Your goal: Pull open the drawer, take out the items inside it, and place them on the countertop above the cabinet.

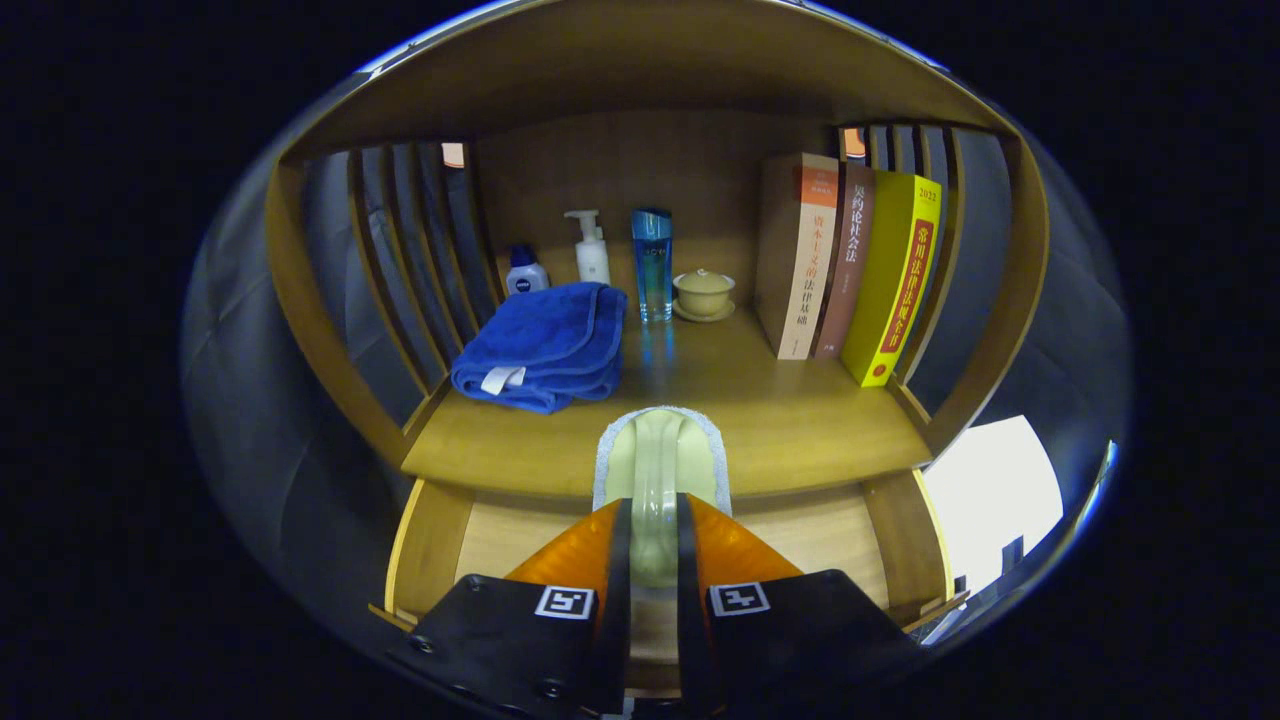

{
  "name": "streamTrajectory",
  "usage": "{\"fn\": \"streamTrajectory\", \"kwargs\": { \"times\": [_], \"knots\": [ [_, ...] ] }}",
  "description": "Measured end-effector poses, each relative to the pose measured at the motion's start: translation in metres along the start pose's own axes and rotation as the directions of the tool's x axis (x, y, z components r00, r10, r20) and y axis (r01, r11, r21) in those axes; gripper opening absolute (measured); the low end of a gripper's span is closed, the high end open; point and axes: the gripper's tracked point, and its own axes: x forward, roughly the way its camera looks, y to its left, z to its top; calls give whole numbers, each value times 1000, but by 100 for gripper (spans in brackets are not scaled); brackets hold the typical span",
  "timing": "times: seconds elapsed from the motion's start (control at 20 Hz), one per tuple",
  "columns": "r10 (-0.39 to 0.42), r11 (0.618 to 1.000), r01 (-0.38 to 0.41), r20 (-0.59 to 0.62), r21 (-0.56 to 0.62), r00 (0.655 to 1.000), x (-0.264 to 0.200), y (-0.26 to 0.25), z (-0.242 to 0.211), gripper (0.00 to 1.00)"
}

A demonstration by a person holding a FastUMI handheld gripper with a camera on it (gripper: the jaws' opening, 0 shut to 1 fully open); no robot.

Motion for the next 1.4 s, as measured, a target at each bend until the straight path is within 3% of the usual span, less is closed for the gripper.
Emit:
{"fn": "streamTrajectory", "kwargs": {
  "times": [0.5,1.0,1.35,1.4],
  "knots": [
    [-18,1000,18,-8,-12,1000,79,-6,39,29],
    [-27,1000,28,-62,6,998,141,-11,25,29],
    [-48,999,48,-8,-8,999,135,-13,39,35],
    [-53,999,53,7,-6,999,132,-14,41,53]
  ]
}}
